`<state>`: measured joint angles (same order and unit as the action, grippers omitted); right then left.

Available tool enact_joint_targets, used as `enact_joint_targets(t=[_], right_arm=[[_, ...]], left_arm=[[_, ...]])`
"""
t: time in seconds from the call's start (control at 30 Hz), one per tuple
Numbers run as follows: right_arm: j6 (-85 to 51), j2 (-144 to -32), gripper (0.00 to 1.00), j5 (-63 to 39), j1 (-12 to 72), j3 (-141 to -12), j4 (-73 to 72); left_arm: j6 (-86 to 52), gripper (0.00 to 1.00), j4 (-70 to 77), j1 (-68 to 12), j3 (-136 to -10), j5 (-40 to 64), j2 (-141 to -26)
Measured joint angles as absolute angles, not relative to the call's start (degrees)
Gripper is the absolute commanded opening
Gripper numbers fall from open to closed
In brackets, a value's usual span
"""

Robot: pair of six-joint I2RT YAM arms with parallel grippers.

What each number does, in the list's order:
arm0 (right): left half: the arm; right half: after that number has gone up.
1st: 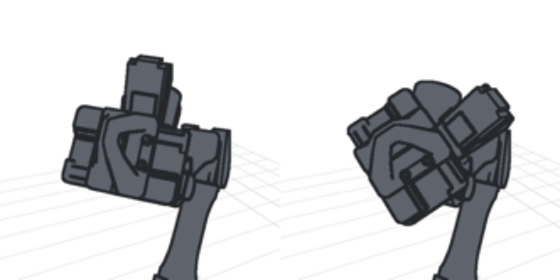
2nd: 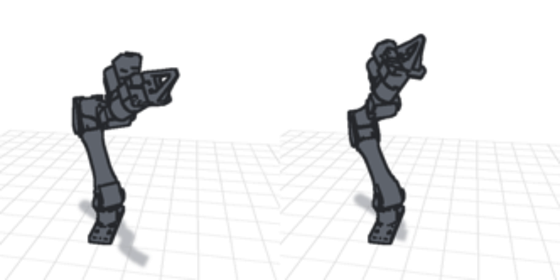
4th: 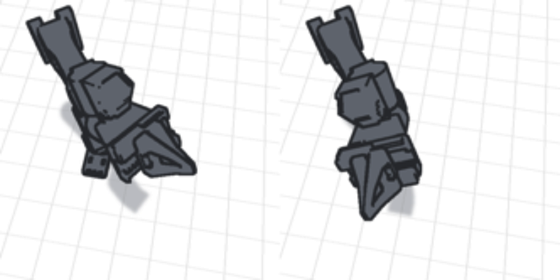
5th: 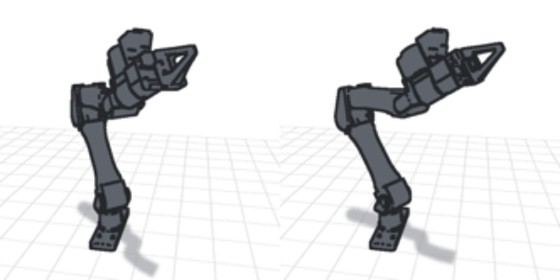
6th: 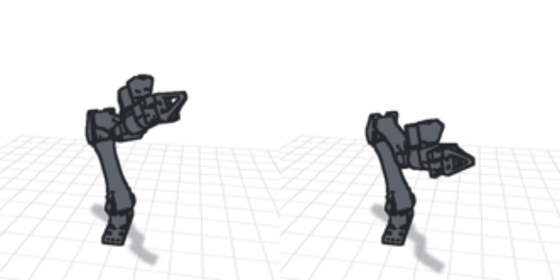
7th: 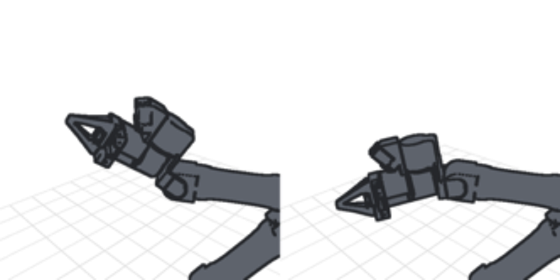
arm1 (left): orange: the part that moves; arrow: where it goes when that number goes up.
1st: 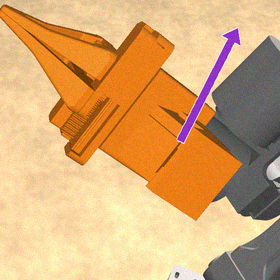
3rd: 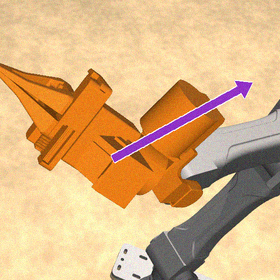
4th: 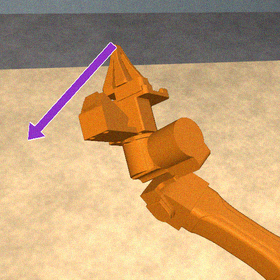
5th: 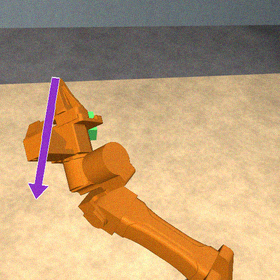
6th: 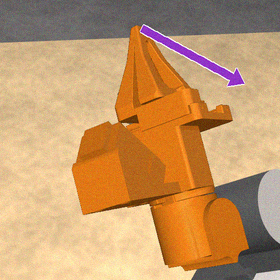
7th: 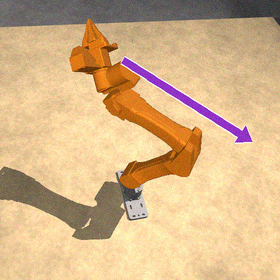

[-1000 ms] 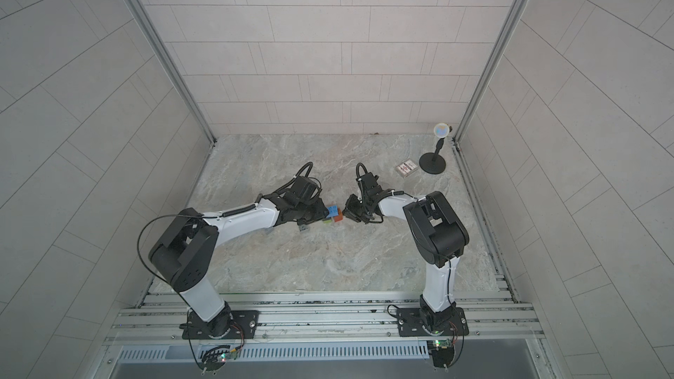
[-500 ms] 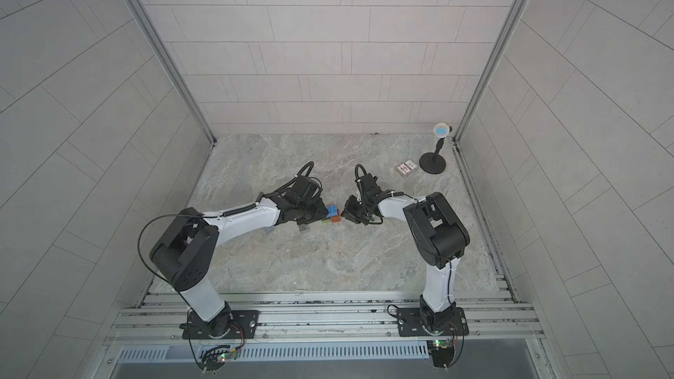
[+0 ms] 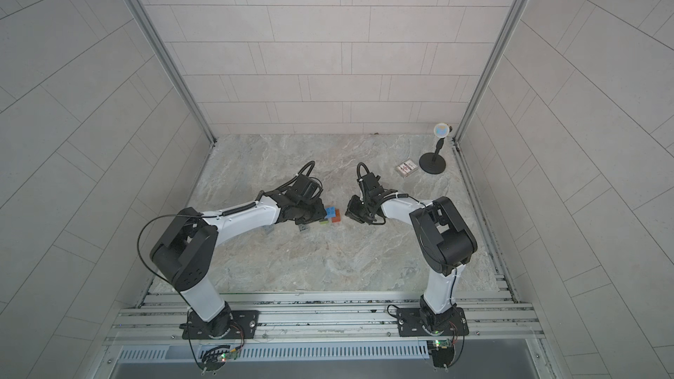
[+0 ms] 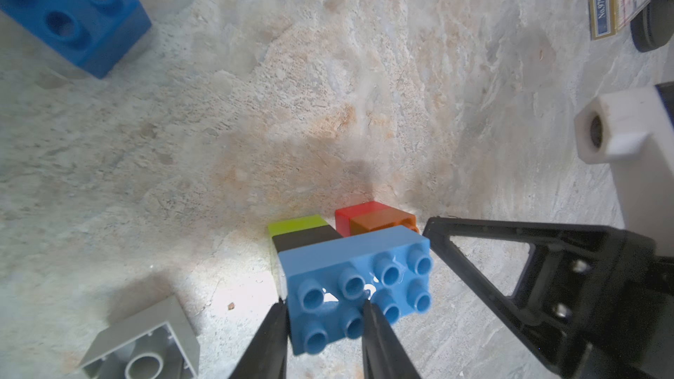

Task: Assemble the letter h with lego
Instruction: Assemble the lego brick with the lego brick.

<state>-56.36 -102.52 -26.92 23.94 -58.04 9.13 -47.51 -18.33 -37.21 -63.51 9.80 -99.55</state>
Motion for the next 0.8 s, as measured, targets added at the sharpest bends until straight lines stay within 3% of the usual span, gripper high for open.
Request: enact_joint_targets(t=[0.2, 0.47, 0.8], right_arm=[[-54.6, -100.6, 0.22, -28.5, 23.9, -57.4, 6.2], [-54.4, -96.7, 0.0, -33.7, 24.0, -55.8, -1.8], [-55.7, -100.5, 0.0, -39.9, 26.1, -57.4, -4.8]], left_arm=[[-46.4, 0.34, -20.3, -37.2, -65.7, 10.3, -100.9], [-45.3, 0.34, -21.6, -37.2, -67.5, 10.5, -102.2], [-44.9, 0.35, -22.8, -37.2, -69.1, 10.8, -103.2]])
